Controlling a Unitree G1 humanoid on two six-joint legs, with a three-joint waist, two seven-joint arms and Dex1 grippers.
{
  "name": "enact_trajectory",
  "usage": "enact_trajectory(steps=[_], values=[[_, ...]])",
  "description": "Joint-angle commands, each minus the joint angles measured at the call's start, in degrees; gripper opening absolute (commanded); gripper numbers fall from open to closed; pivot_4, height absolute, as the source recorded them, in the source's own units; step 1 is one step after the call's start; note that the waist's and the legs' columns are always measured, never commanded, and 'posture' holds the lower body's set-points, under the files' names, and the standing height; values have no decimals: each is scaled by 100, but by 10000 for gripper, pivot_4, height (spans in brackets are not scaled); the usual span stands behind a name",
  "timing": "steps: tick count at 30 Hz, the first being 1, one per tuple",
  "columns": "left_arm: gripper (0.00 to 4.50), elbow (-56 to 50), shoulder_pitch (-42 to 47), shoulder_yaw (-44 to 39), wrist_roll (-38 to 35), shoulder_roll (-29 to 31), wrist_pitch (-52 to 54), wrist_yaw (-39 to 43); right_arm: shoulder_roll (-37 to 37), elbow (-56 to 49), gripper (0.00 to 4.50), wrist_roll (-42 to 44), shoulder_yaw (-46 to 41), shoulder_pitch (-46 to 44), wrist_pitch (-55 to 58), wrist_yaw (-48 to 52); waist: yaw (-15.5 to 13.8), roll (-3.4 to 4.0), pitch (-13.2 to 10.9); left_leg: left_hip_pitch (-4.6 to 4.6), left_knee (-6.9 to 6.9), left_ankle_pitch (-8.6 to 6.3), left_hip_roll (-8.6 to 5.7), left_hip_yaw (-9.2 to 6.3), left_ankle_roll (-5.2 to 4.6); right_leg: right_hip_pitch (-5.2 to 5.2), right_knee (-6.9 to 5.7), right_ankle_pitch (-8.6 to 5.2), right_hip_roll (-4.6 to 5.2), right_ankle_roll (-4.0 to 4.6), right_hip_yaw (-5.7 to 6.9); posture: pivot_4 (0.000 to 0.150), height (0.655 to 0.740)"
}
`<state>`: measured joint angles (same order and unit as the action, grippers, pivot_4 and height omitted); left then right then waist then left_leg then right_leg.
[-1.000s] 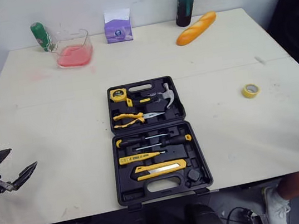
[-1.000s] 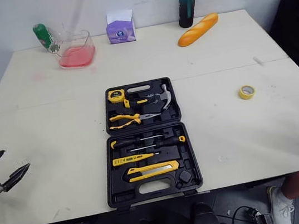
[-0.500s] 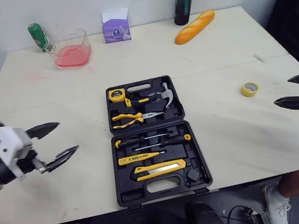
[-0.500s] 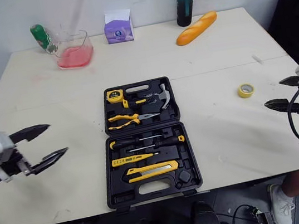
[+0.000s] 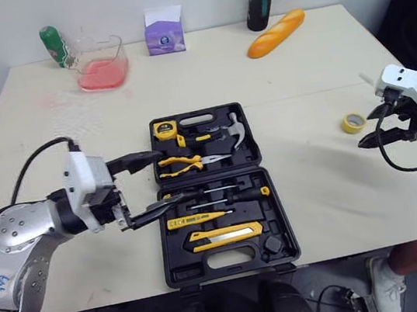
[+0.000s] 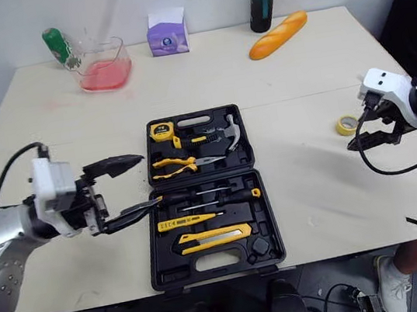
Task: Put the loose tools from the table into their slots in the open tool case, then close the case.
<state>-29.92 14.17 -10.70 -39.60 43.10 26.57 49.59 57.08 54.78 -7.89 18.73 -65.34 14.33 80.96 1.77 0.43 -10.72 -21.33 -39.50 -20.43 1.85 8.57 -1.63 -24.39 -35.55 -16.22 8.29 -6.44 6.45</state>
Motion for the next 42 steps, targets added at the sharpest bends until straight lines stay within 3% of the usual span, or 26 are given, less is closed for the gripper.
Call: enact_trajectory(steps=[1,9,32,36,42], values=[[44622,-279,180,220,-114,-109,118,-131,-275,796,45000,-318,4,-484,-429,-270,4,-2,-1,-1,-7,0,2,0,1,0,-6,0,0,0,-1,1500,7400],[44622,-367,64,224,-20,-87,141,-144,-665,1763,45000,-729,-24,-903,-691,-858,2,-2,-1,-1,-17,5,5,-4,6,-2,-22,-1,-2,2,-4,1500,7400],[44622,-558,103,288,-185,80,354,61,-1241,2282,45000,-584,-776,-773,96,-1792,10,-1,-1,-2,-22,6,6,-6,6,-1,-27,-1,-4,2,-5,1500,7400],[45000,-620,55,245,-202,107,393,49,-1225,2276,31830,-714,-767,-738,237,-1997,-2,-1,-1,-4,-24,6,5,-9,5,-1,-27,-1,-4,2,-5,1500,7400],[45000,-630,79,257,-174,115,405,65,-1218,2246,1998,-691,-831,-703,115,-2042,10,-2,0,-4,-25,6,6,-9,5,-1,-28,-1,-6,2,-6,1500,7400]])
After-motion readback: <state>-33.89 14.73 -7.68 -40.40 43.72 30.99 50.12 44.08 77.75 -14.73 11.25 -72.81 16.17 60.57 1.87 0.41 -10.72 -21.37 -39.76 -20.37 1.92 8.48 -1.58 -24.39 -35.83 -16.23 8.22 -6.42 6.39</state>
